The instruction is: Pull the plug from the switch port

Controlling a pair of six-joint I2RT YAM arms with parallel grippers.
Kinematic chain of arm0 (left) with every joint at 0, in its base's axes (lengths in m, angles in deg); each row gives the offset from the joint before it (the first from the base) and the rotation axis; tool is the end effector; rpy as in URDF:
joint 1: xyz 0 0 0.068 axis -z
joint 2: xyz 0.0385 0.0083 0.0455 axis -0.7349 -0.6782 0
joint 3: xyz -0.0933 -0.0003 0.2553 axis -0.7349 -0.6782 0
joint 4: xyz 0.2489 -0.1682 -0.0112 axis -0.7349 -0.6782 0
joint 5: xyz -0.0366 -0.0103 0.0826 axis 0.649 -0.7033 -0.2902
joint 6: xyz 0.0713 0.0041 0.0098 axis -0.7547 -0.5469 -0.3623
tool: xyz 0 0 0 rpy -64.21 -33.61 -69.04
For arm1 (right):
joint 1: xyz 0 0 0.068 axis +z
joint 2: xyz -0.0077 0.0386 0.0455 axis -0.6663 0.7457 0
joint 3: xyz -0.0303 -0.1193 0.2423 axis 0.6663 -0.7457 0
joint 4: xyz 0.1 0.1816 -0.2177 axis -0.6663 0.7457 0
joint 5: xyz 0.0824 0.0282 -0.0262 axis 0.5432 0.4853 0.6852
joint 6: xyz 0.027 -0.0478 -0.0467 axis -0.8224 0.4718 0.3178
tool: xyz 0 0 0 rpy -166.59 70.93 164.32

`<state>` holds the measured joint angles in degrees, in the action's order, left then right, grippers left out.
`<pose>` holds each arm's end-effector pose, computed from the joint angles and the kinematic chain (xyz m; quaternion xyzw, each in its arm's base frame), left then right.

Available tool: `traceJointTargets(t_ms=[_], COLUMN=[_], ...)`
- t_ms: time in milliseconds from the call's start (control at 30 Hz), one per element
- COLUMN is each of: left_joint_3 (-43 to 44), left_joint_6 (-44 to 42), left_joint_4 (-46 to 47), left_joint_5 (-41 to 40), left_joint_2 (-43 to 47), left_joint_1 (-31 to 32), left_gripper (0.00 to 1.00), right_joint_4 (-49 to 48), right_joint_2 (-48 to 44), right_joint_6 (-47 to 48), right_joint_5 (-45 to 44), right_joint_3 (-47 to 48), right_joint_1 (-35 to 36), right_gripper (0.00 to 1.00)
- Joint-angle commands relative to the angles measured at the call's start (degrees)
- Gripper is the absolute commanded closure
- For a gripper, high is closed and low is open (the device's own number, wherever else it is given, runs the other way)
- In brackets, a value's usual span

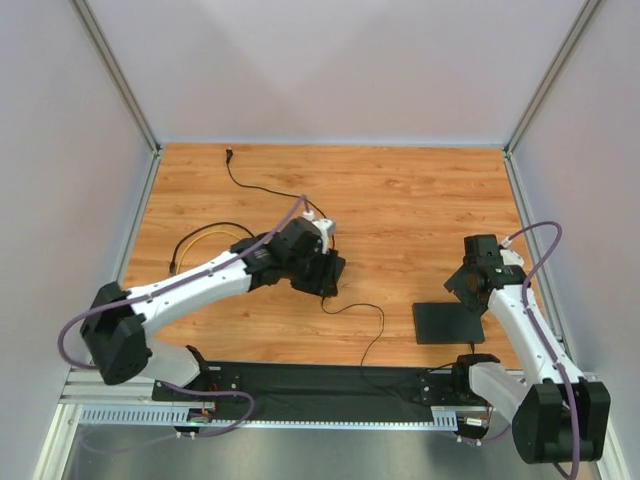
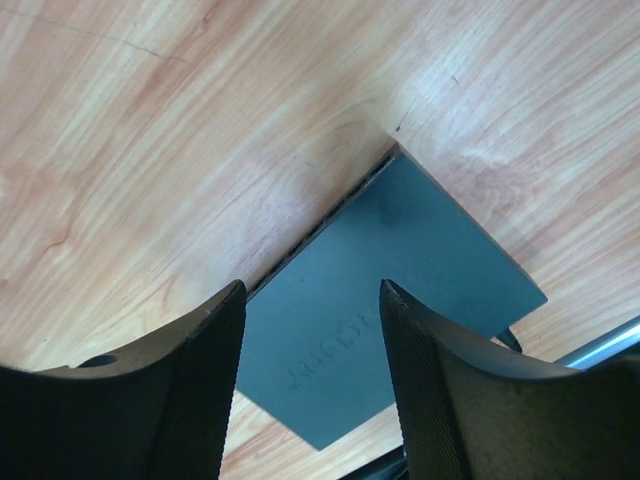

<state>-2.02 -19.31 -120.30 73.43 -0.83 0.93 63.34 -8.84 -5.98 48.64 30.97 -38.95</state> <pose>0.2207 -0.2558 0.2417 0.1228 0.9307 -0.2621 0.2238 0.2163 -0.0052 0.1714 0.3737 0.9022 -0.0524 0.2090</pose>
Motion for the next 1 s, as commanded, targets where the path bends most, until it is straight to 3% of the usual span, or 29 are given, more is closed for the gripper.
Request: traceJointTargets(t_ms=[0, 233, 367, 433, 533, 967], left_joint_3=[3.4, 7.8, 13.0, 15.7, 19.3, 30.4], left_joint_6=[1.2, 5.0, 6.0, 6.8, 8.1, 10.7], left_joint_4=[6.8, 19.5, 21.3, 22.2, 23.5, 25.1], left_joint_5=[6.0, 15.7, 17.0, 17.7, 19.4, 20.4], left_joint_2=[-8.0, -21.3, -27.9, -31.3, -34.9, -49.3], left_joint_1=[6.6, 11.5, 13.1, 13.8, 14.3, 14.7], left_gripper=[0.42, 0.40, 0.42, 0.43, 0.44, 0.45], right_joint_4=[6.0, 9.5, 11.2, 10.5, 6.8, -2.5], right_joint_2=[-4.8, -11.5, -13.2, -14.5, -15.3, -5.9], right_joint_6=[-4.7, -8.0, -8.7, -9.8, -8.6, -2.8], right_joint_5=[0.7, 2.2, 1.7, 2.6, 8.1, 14.6], right_joint_3=[2.4, -1.7, -2.7, -3.8, -6.0, -9.0], right_joint_1=[0.2, -5.1, -7.6, -9.9, -13.1, -13.2], right_gripper=[0.41, 0.37, 0.37, 0.30, 0.30, 0.34])
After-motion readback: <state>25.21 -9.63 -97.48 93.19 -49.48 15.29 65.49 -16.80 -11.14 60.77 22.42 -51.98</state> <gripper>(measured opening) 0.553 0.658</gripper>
